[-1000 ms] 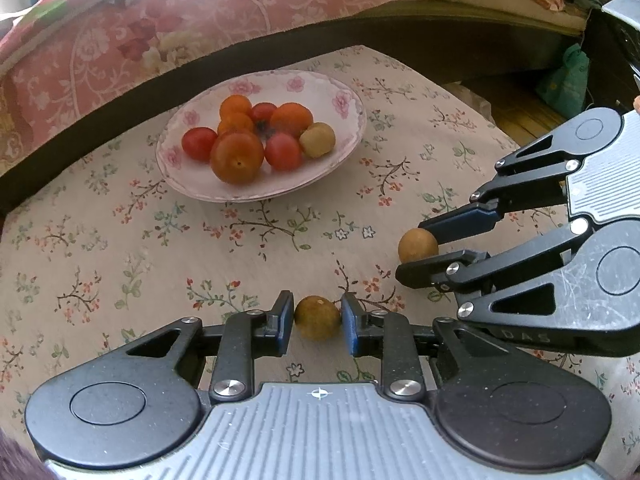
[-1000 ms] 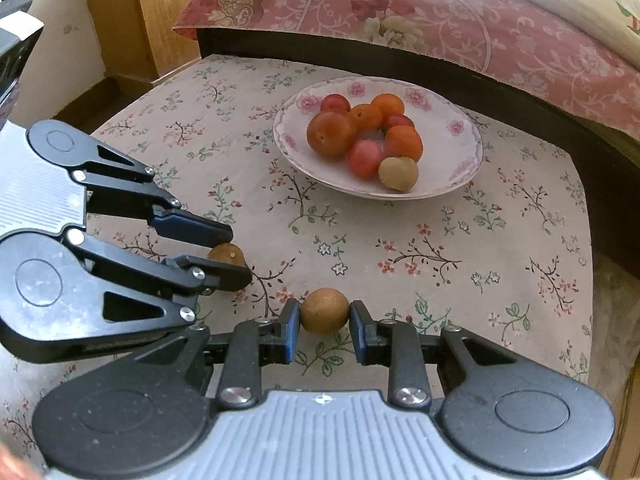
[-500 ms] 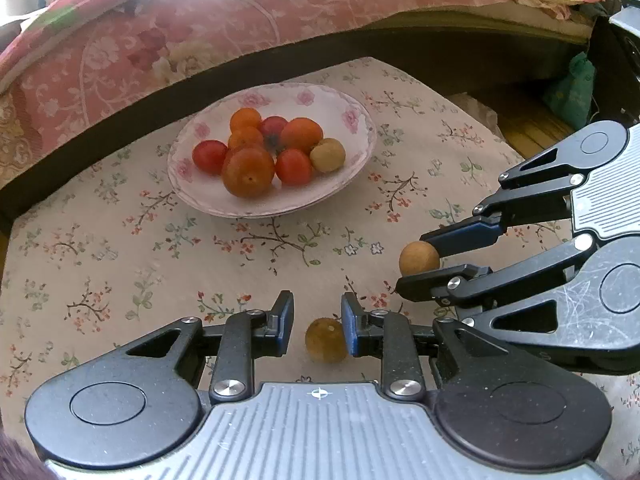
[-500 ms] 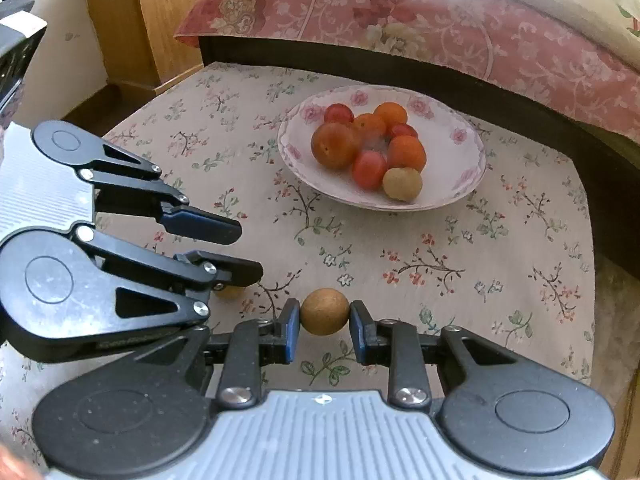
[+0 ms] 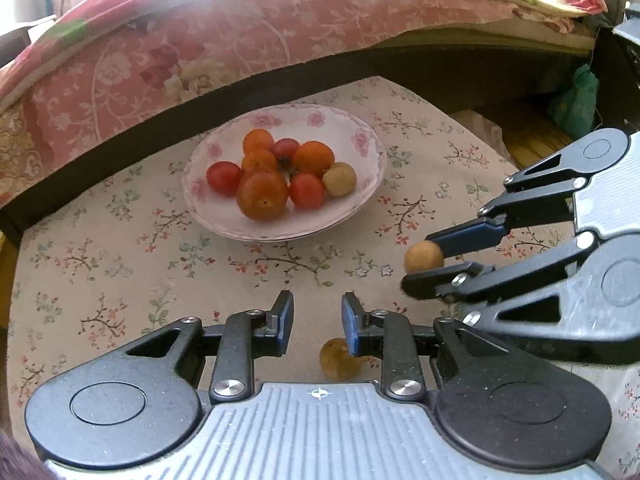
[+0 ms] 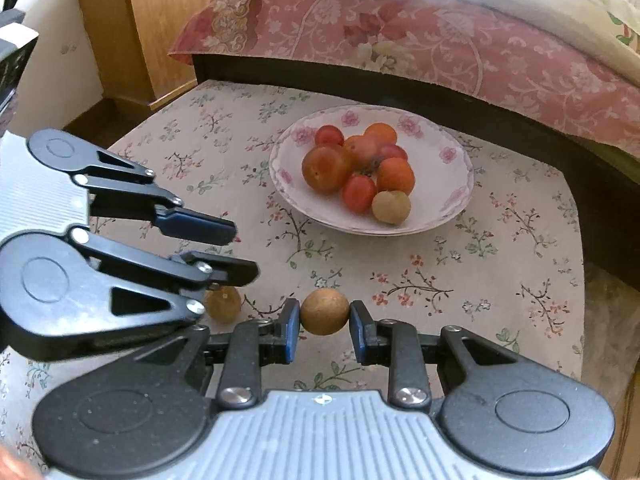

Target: Organize fruits

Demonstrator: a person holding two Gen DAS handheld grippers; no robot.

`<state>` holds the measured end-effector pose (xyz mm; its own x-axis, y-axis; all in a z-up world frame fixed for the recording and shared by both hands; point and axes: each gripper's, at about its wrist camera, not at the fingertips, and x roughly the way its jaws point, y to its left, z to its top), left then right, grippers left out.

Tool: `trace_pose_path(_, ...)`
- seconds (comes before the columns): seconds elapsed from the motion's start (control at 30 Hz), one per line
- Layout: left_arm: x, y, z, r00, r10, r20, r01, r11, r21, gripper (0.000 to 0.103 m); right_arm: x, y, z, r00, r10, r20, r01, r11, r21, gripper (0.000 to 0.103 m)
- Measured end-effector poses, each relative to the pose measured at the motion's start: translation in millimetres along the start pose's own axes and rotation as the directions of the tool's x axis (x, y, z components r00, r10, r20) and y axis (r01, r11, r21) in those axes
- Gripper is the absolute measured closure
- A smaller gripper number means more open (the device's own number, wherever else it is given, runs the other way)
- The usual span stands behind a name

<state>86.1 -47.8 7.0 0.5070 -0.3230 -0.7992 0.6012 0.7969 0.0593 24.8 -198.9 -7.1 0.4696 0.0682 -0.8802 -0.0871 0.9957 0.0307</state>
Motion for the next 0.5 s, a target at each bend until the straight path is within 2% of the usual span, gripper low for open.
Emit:
trace_pose_path(0.1, -3, 6, -5, 0.999, -0.036, -0.009, 0.036, 0.998, -0.043, 0.067, 0, -4, -2, 1.000, -0.006, -0.004, 0.006, 1.000, 0.011, 0.074)
trace_pose_path(0.4, -6, 0, -23, 0.998, -0.048, -0.036, 0.048, 0.999, 0.013, 0.061, 2, -7, -4, 1.000, -0.006, -0.021, 0.007, 1.000, 0.017, 0.074)
trace_pose_path(0.5, -2, 2, -22, 0.998, -0.055, -0.037, 0.054, 0.998, -0.008, 0.058, 5, -6, -4, 1.000, -0.004, -0.030, 0.005, 1.000, 0.015, 0.074)
